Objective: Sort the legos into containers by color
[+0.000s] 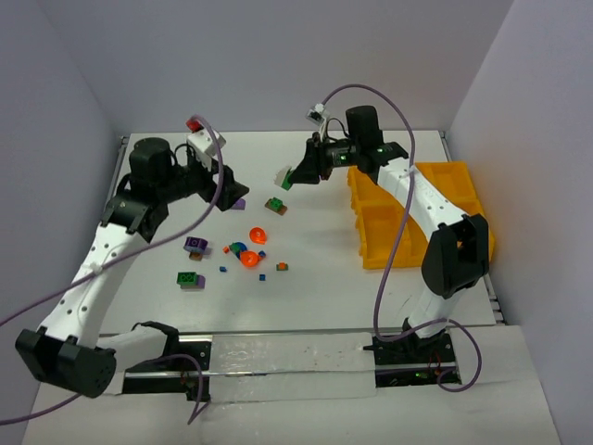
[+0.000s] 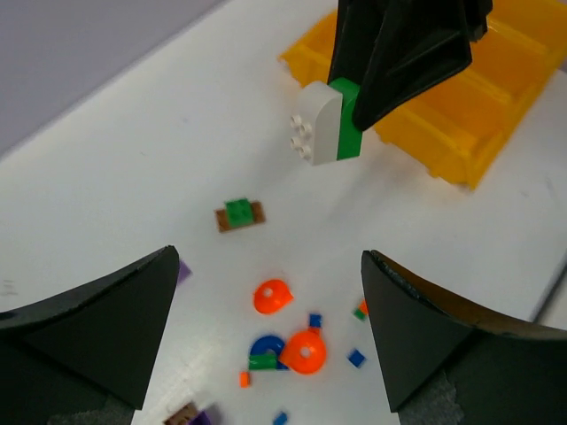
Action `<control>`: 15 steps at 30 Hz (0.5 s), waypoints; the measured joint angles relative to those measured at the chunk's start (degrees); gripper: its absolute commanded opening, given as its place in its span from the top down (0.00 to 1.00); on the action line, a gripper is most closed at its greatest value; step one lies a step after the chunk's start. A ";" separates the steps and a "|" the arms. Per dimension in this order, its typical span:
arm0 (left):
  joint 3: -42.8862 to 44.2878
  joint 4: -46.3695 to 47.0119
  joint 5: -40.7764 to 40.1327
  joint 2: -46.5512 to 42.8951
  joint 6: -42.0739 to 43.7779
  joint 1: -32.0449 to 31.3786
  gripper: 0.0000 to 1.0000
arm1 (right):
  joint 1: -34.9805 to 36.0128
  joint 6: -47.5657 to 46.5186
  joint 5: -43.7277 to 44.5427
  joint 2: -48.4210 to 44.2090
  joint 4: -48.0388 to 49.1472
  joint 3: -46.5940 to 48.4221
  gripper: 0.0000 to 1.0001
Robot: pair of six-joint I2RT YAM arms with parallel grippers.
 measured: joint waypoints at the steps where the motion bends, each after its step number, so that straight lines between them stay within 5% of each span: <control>1: 1.33 -1.36 4.16 1.88 -0.46 2.66 0.07 | 0.05 -1.99 -0.41 -0.05 -1.29 -0.02 1.00; 9: 6.33 -5.82 32.26 13.74 -5.56 9.41 0.12 | 0.58 -12.25 -4.53 -2.45 -8.62 -0.32 1.00; 15: 5.21 1.80 45.08 17.52 -12.76 9.41 0.12 | 2.87 -17.20 -5.94 -2.92 -11.94 0.05 1.00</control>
